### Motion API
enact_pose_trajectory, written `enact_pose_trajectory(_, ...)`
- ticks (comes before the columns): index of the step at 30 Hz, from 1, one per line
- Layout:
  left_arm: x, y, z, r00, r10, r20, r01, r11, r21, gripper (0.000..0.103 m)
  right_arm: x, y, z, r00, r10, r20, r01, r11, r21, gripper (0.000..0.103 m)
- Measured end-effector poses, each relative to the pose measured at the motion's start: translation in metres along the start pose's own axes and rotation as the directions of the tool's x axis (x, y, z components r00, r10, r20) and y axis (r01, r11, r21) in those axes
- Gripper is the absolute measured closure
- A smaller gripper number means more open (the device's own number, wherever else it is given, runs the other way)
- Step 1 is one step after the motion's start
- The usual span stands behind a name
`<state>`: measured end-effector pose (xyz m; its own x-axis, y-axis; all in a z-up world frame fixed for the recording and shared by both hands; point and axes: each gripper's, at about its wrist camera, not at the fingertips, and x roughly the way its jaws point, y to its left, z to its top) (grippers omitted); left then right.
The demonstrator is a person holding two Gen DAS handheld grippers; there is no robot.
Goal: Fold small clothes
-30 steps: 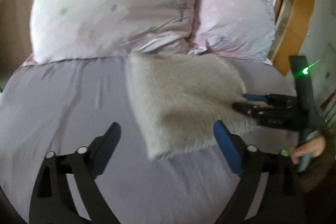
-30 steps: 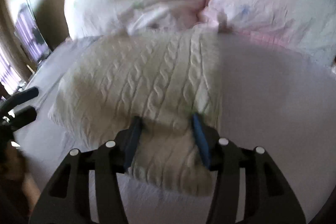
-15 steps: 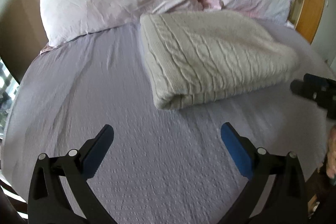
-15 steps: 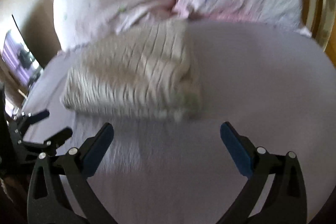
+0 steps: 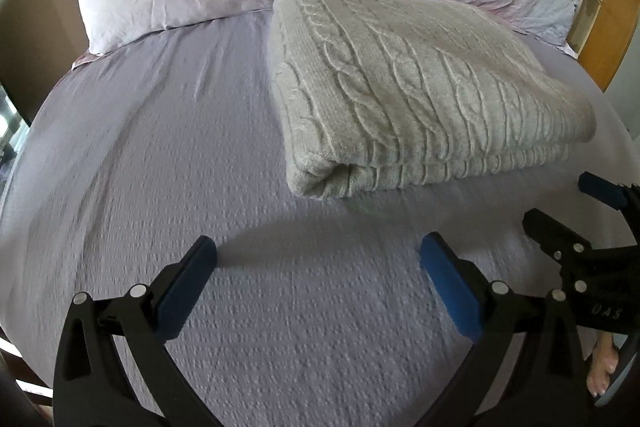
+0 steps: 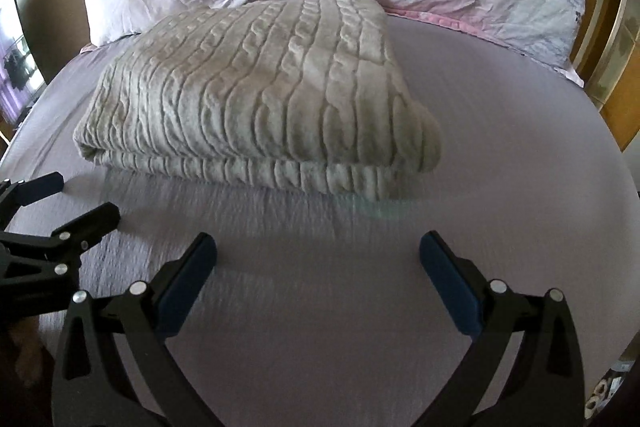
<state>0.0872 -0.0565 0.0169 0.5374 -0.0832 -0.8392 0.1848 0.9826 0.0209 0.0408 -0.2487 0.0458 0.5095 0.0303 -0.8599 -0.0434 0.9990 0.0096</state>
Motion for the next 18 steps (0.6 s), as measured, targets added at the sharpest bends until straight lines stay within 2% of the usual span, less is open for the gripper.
enact_pose_trajectory(18,0.0003,0.0032,0.0028,1.0,0.001,-0.001,-0.001,1.0,-0.005,0.001,-0.0012,0.0,-0.0033,1.0,-0.006,0.023,0.006,1.0,0.011,0.002)
